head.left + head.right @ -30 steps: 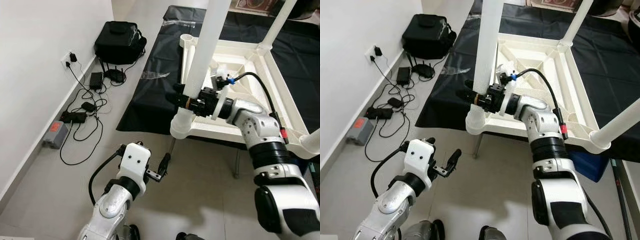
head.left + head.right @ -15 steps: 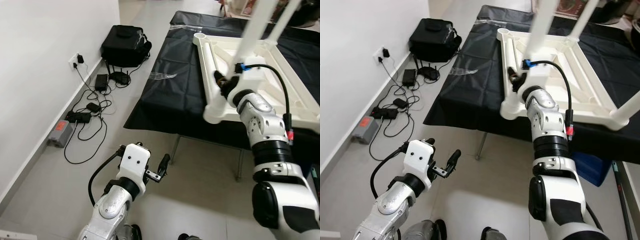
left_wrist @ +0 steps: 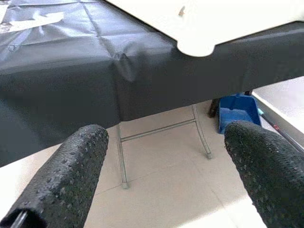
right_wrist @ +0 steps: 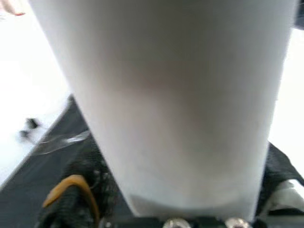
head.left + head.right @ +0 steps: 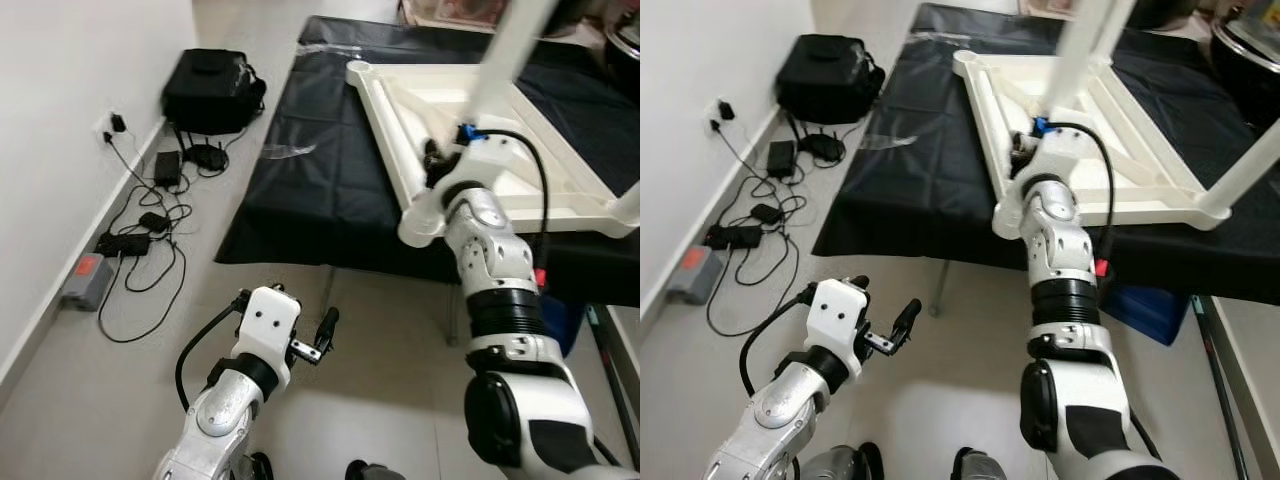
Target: Building children table
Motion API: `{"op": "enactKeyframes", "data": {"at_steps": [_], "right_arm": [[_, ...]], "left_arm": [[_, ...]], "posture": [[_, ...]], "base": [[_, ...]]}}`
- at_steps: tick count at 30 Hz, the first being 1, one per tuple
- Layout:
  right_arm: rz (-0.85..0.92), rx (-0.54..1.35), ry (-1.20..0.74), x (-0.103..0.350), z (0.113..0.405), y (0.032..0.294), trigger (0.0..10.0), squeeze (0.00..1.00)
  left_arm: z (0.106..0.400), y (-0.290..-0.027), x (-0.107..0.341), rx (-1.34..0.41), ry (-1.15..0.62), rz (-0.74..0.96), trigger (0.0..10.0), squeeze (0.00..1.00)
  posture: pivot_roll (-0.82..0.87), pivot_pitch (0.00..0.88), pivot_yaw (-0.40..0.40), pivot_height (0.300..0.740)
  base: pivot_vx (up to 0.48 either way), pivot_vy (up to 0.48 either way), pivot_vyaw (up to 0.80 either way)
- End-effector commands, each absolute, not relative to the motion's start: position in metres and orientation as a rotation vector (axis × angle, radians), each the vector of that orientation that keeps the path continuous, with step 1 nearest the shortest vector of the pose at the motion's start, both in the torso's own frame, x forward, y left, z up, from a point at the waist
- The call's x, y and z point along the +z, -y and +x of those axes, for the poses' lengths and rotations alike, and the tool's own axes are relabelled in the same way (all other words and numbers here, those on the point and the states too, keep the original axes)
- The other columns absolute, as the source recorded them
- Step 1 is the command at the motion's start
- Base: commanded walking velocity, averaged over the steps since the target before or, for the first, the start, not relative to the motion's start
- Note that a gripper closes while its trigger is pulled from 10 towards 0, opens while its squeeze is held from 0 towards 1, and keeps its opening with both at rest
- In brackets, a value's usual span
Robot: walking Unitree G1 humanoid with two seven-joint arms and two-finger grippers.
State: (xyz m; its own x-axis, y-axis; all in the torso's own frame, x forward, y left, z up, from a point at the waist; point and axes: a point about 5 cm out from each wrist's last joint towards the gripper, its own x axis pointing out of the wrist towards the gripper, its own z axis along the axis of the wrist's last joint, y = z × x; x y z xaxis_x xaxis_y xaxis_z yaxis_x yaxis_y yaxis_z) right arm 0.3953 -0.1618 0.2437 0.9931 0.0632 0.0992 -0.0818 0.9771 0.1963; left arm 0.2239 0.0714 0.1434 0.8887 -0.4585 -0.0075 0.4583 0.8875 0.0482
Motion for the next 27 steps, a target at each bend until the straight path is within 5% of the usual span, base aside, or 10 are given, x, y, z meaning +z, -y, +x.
{"op": "enactKeyframes", "data": {"at_steps": [1,16,26,27], "right_arm": [[0.230,0.219,0.085,0.248,0.396,0.155,10.0,1.00],[0.173,0.937,0.139,0.265,0.359,0.157,10.0,1.00],[0.153,1.161,0.085,0.250,0.341,0.142,10.0,1.00],[0.120,1.188,0.066,0.246,0.340,0.138,10.0,0.00]], "left_arm": [[0.222,-0.071,0.141,-0.469,-0.007,0.058,10.0,0.00],[0.223,-0.073,0.142,-0.462,-0.006,0.062,10.0,0.00],[0.223,-0.072,0.143,-0.463,-0.005,0.064,10.0,0.00],[0.223,-0.072,0.143,-0.463,-0.006,0.065,10.0,0.00]], "posture": [[0.14,0.159,-0.078,0.740],[0.15,0.164,-0.077,0.740],[0.15,0.165,-0.077,0.740],[0.15,0.164,-0.078,0.740]], "base": [[0.000,0.000,0.00],[0.000,0.000,0.00],[0.000,0.000,0.00],[0.000,0.000,0.00]]}}
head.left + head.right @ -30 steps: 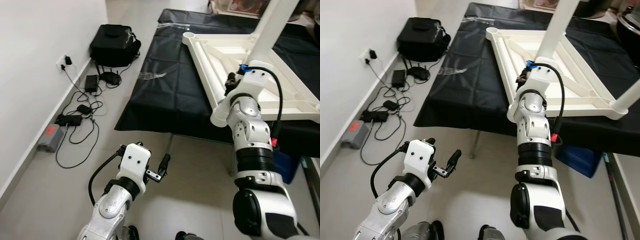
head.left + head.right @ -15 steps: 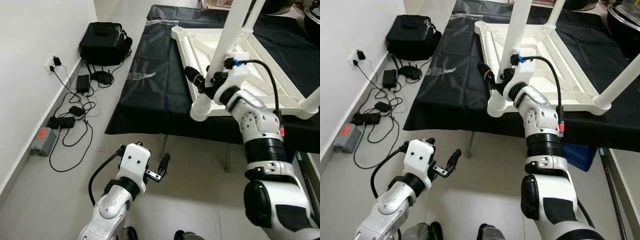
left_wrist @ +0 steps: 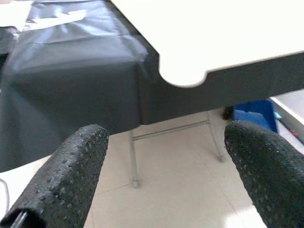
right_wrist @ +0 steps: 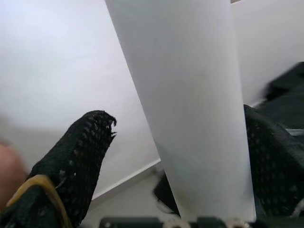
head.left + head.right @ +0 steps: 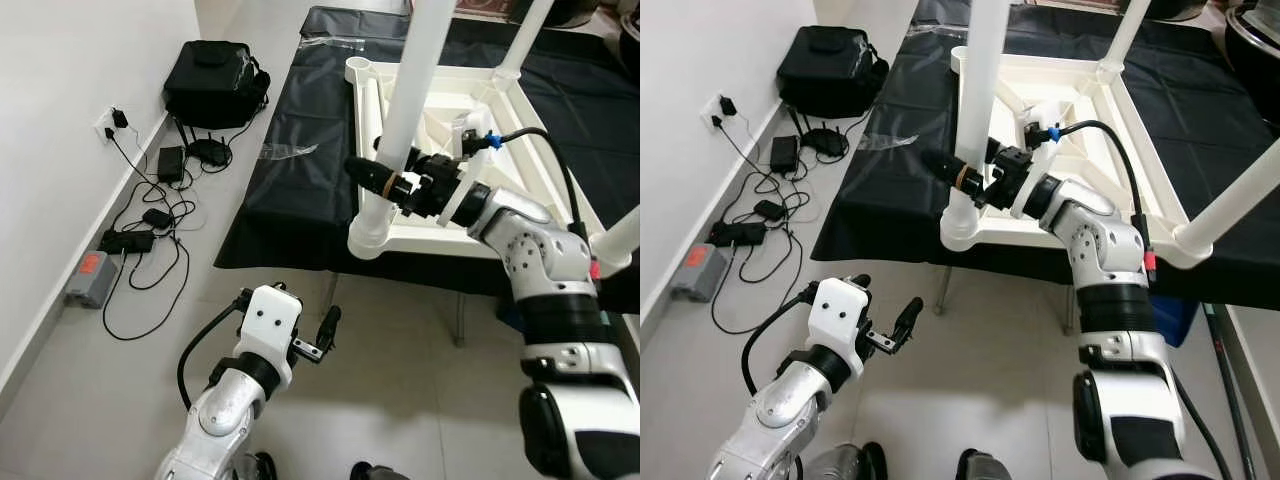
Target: Building children table
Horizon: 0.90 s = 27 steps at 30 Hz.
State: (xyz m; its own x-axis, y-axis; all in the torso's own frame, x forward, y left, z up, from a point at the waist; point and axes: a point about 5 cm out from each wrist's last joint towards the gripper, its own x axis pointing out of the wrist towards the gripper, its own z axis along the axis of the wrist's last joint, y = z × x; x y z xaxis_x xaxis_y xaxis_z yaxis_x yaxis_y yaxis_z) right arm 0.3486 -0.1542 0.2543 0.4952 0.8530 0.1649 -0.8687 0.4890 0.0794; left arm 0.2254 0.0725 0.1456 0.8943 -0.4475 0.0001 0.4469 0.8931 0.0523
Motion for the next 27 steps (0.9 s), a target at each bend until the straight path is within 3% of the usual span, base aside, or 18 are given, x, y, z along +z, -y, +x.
{"op": "enactKeyframes", "data": {"at_steps": [1,5,6,10,13,18,21,22,25,27], "right_arm": [[0.120,1.188,0.066,0.246,0.340,0.138,10.0,0.00],[0.070,1.213,0.036,0.242,0.339,0.134,10.0,0.00],[0.040,1.156,0.017,0.239,0.346,0.134,0.0,0.00],[0.020,1.121,0.005,0.237,0.349,0.134,0.0,0.00],[-0.015,0.845,0.005,0.239,0.374,0.145,0.0,0.00],[-0.010,0.740,0.026,0.242,0.381,0.152,0.0,0.00],[0.042,0.359,0.047,0.248,0.397,0.184,0.0,0.00],[0.042,0.359,0.047,0.248,0.397,0.184,0.0,0.00],[0.062,-0.013,0.014,0.243,0.397,0.214,0.0,0.00],[0.060,-0.070,0.011,0.241,0.396,0.218,0.0,0.00]], "left_arm": [[0.223,-0.072,0.143,-0.463,-0.006,0.065,10.0,0.00],[0.223,-0.072,0.142,-0.463,-0.007,0.065,10.0,0.00],[0.223,-0.072,0.142,-0.463,-0.007,0.065,10.0,0.00],[0.223,-0.072,0.141,-0.463,-0.007,0.065,10.0,0.00],[0.223,-0.072,0.141,-0.463,-0.008,0.066,10.0,0.00],[0.223,-0.071,0.140,-0.465,-0.008,0.066,10.0,0.00],[0.223,-0.071,0.139,-0.468,-0.009,0.069,10.0,0.00],[0.223,-0.071,0.139,-0.468,-0.009,0.069,10.0,0.00],[0.222,-0.071,0.139,-0.473,-0.010,0.072,10.0,0.00],[0.222,-0.071,0.139,-0.474,-0.010,0.073,10.0,0.00]], "posture": [[0.15,0.164,-0.078,0.740],[0.15,0.162,-0.080,0.740],[0.15,0.162,-0.081,0.740],[0.15,0.162,-0.081,0.740],[0.15,0.147,-0.081,0.740],[0.15,0.146,-0.081,0.740],[0.15,0.138,-0.076,0.740],[0.15,0.138,-0.076,0.740],[0.15,0.134,-0.074,0.740],[0.15,0.134,-0.074,0.740]], "base": [[0.000,0.000,0.00],[0.000,0.000,0.00],[0.000,0.000,0.00],[0.000,0.000,0.00],[0.000,0.000,0.00],[0.000,0.000,0.00],[0.000,0.000,0.00],[0.000,0.000,0.00],[0.000,0.000,0.00],[0.000,0.000,0.00]]}}
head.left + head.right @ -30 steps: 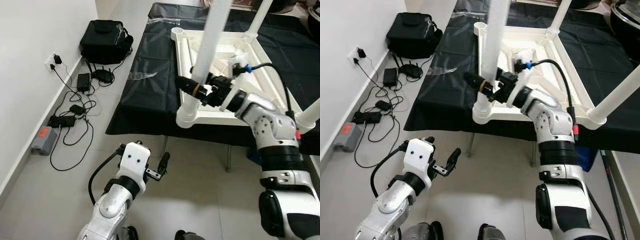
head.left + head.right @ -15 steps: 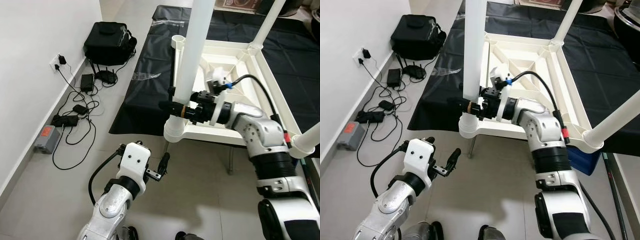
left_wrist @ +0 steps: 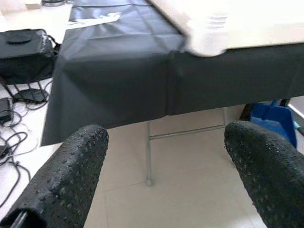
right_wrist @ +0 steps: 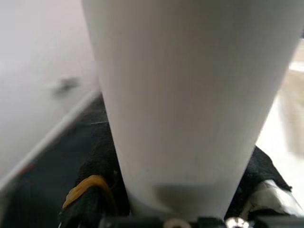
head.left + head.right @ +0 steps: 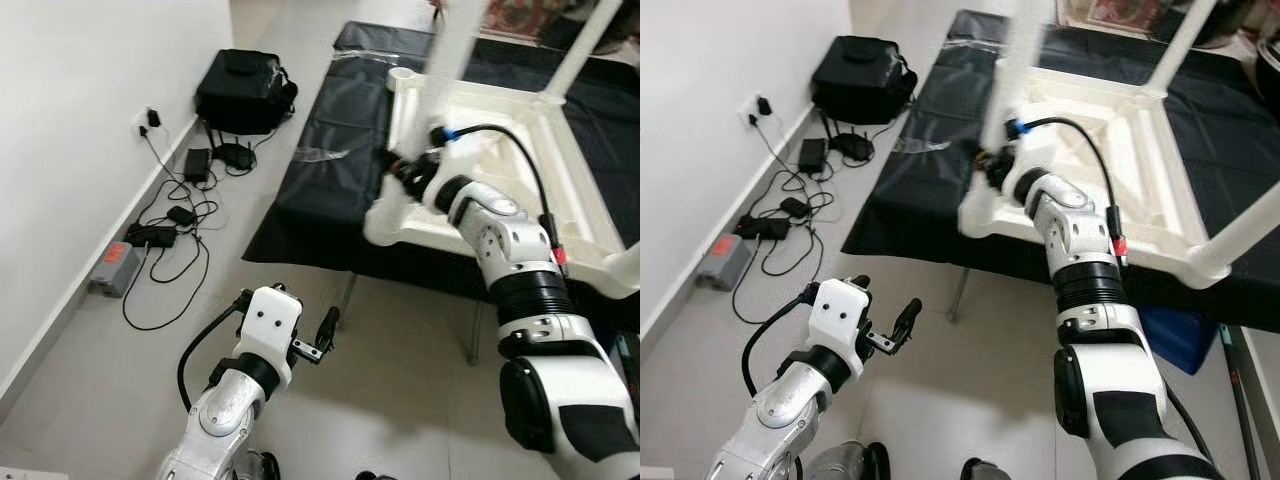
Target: Building children table
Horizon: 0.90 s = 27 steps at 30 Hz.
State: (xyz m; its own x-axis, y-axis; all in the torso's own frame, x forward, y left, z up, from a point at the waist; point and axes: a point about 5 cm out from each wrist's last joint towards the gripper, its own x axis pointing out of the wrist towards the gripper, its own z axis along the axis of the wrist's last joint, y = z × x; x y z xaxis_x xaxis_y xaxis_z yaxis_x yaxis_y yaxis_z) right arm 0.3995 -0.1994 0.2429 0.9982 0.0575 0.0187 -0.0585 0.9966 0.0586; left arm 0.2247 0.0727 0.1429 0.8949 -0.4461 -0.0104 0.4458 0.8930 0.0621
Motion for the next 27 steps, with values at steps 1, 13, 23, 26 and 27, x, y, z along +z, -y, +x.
{"op": "enactKeyframes", "data": {"at_steps": [1,13,23,26,27], "right_arm": [[0.060,-0.070,0.011,0.241,0.396,0.218,0.0,0.00],[0.173,-0.473,-0.046,0.218,0.382,0.218,10.0,0.00],[0.230,0.017,0.130,0.251,0.398,0.164,10.0,1.00],[0.220,0.201,0.166,0.263,0.396,0.157,10.0,1.00],[0.220,0.304,0.170,0.267,0.393,0.154,10.0,1.00]], "left_arm": [[0.222,-0.071,0.139,-0.474,-0.010,0.073,10.0,0.00],[0.220,-0.066,0.140,-0.513,0.009,0.090,10.0,0.00],[0.211,-0.054,0.146,-0.651,0.074,0.107,10.0,0.00],[0.210,-0.053,0.145,-0.666,0.074,0.114,10.0,0.00],[0.210,-0.053,0.145,-0.667,0.073,0.115,10.0,0.00]], "posture": [[0.15,0.134,-0.074,0.740],[0.15,0.139,-0.078,0.740],[0.15,0.145,-0.081,0.740],[0.14,0.148,-0.078,0.740],[0.14,0.148,-0.078,0.740]], "base": [[0.000,0.000,0.00],[0.000,0.000,0.00],[0.000,0.000,0.00],[0.000,0.000,0.00],[0.000,0.000,0.00]]}}
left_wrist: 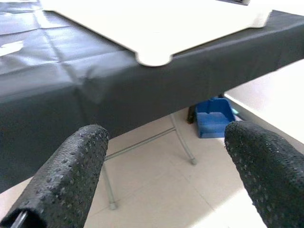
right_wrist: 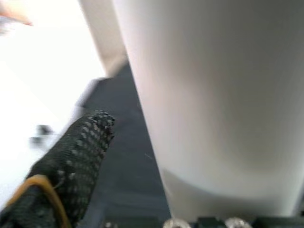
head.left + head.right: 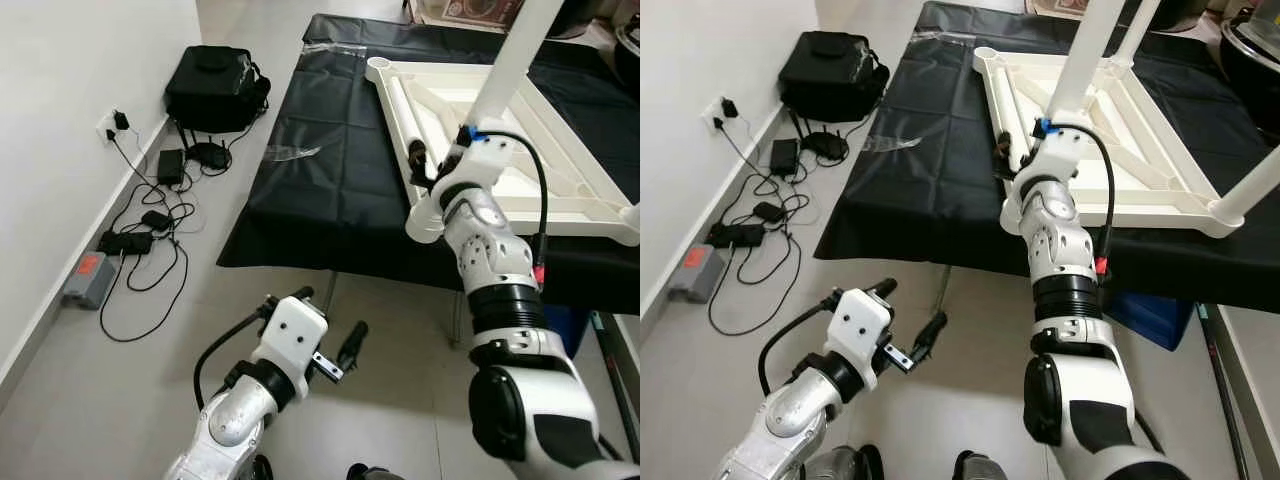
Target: Building children table
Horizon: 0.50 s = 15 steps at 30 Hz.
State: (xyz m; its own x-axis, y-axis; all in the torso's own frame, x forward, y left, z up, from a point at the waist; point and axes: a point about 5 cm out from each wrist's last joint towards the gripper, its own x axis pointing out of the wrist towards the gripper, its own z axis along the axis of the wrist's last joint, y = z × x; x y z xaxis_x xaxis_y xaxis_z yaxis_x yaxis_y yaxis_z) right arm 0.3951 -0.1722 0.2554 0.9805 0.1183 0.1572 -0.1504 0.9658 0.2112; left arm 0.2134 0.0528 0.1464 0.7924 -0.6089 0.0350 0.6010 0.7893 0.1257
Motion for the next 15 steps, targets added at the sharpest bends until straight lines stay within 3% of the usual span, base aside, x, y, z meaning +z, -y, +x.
{"op": "enactKeyframes", "data": {"at_steps": [1,2,5,10,11,15], "right_arm": [[0.220,0.304,0.170,0.267,0.393,0.154,10.0,1.00],[0.205,0.573,0.165,0.271,0.380,0.144,10.0,1.00],[0.159,0.725,0.170,0.270,0.369,0.143,10.0,1.00],[0.148,0.816,0.141,0.267,0.362,0.144,10.0,1.00],[0.128,0.928,0.121,0.262,0.354,0.144,10.0,1.00],[0.067,1.071,0.091,0.253,0.341,0.140,10.0,1.00]], "left_arm": [[0.210,-0.053,0.145,-0.667,0.073,0.115,10.0,0.00],[0.211,-0.053,0.144,-0.669,0.070,0.114,10.0,0.00],[0.211,-0.053,0.144,-0.669,0.068,0.117,10.0,0.00],[0.211,-0.053,0.144,-0.668,0.070,0.119,10.0,0.00],[0.210,-0.053,0.144,-0.671,0.077,0.119,10.0,0.00],[0.210,-0.053,0.145,-0.675,0.085,0.117,10.0,0.00]], "posture": [[0.14,0.148,-0.078,0.740],[0.14,0.147,-0.079,0.740],[0.14,0.148,-0.078,0.740],[0.14,0.151,-0.077,0.740],[0.15,0.150,-0.080,0.740],[0.15,0.150,-0.080,0.740]], "base": [[0.000,0.000,0.00],[0.000,0.000,0.00],[0.000,0.000,0.00],[0.000,0.000,0.00],[0.000,0.000,0.00],[0.000,0.000,0.00]]}}
